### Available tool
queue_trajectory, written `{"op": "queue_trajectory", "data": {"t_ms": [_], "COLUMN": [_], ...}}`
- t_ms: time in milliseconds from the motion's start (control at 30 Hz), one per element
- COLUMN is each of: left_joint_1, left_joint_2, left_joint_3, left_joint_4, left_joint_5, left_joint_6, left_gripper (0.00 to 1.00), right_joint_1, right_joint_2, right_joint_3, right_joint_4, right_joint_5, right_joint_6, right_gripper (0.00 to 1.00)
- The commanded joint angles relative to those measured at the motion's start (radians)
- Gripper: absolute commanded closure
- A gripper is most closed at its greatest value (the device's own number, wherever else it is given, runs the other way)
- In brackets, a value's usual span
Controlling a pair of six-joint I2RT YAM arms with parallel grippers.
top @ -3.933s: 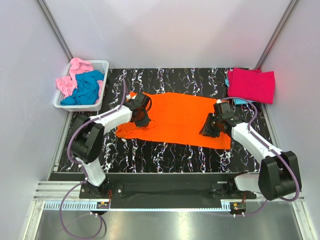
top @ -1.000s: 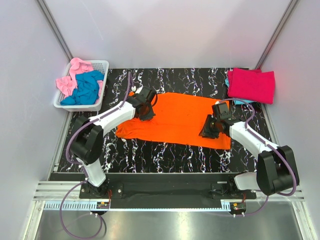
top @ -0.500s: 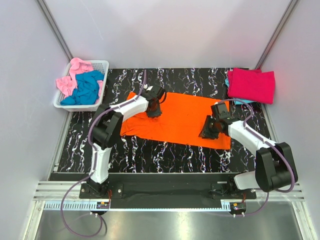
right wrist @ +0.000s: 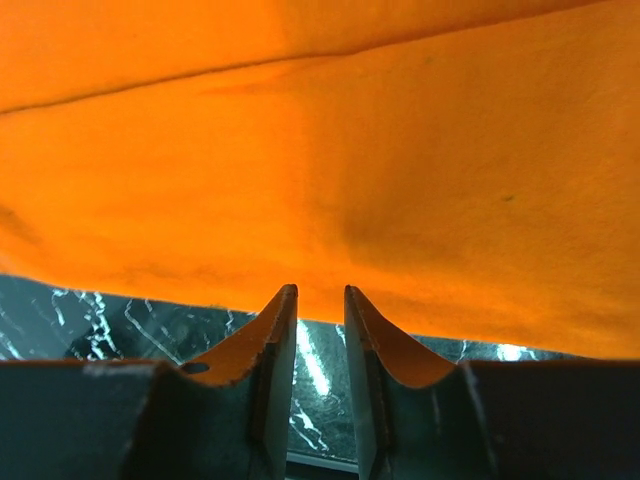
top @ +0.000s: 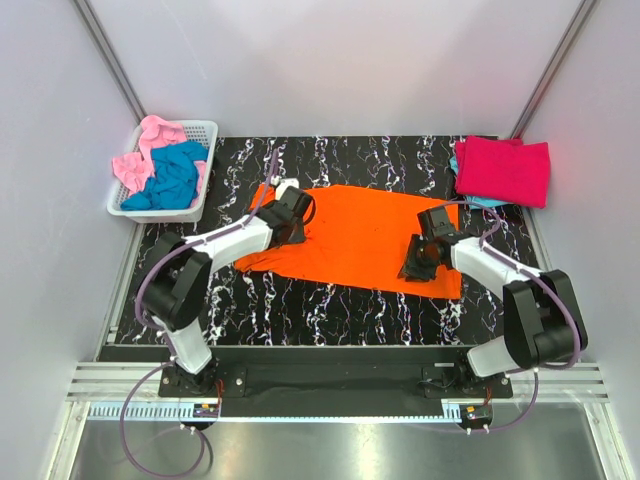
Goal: Fold and stack the t-shirts
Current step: Fold the tshirt
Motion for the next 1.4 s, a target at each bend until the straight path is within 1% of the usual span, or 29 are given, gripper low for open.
{"op": "queue_trajectory", "data": {"t_ms": [0,133,167,433,533,567,667,833,933,967,1033,1167,1200,1267,1367], "left_joint_1": [-0.006,-0.006,-0.006,-0.003,-0.001,-0.001,0.004,0.017,0.022,0.022,0.022,0.020,0.020,0.020,0.020], "left_joint_2": [-0.098,-0.129,-0.124,-0.064,-0.060,-0.060,-0.055,-0.058,-0.081,-0.089,-0.107,-0.182,-0.196,-0.238,-0.320], "left_joint_3": [-0.070,-0.110,-0.107,-0.068,-0.061,-0.062,-0.085,-0.179,-0.235,-0.249,-0.297,-0.383,-0.416,-0.452,-0.499], "left_joint_4": [0.077,0.045,0.002,-0.173,-0.263,-0.312,-0.380,-0.413,-0.413,-0.413,-0.413,-0.411,-0.411,-0.411,-0.435], "left_joint_5": [-0.063,-0.076,-0.085,-0.152,-0.178,-0.197,-0.198,-0.151,-0.120,-0.111,-0.103,-0.065,-0.059,-0.037,-0.045], "left_joint_6": [0.011,-0.022,-0.036,-0.120,-0.179,-0.221,-0.289,-0.369,-0.404,-0.418,-0.432,-0.469,-0.473,-0.490,-0.501], "left_gripper": [0.66,0.66,0.65,0.65,0.65,0.65,0.65,0.65,0.65,0.65,0.65,0.65,0.65,0.65,0.66], "right_joint_1": [0.007,0.009,0.007,0.007,0.007,0.007,0.009,0.007,0.007,0.007,0.007,0.007,0.007,0.007,0.009], "right_joint_2": [0.028,0.094,0.108,0.241,0.272,0.277,0.292,0.260,0.261,0.263,0.266,0.269,0.268,0.257,0.225], "right_joint_3": [0.050,0.091,0.106,0.188,0.194,0.186,0.162,0.129,0.120,0.116,0.114,0.105,0.102,0.102,0.082], "right_joint_4": [0.024,0.018,0.018,-0.011,-0.018,-0.019,-0.028,-0.064,-0.109,-0.121,-0.152,-0.204,-0.210,-0.232,-0.249], "right_joint_5": [0.055,0.078,0.081,0.124,0.125,0.127,0.159,0.179,0.177,0.177,0.191,0.207,0.199,0.187,0.139], "right_joint_6": [-0.014,-0.029,-0.035,-0.067,-0.067,-0.064,-0.049,-0.024,-0.015,-0.014,-0.012,0.008,0.012,0.046,0.080], "right_gripper": [0.67,0.66,0.66,0.66,0.66,0.66,0.66,0.66,0.67,0.69,0.69,0.71,0.73,0.74,0.76]}}
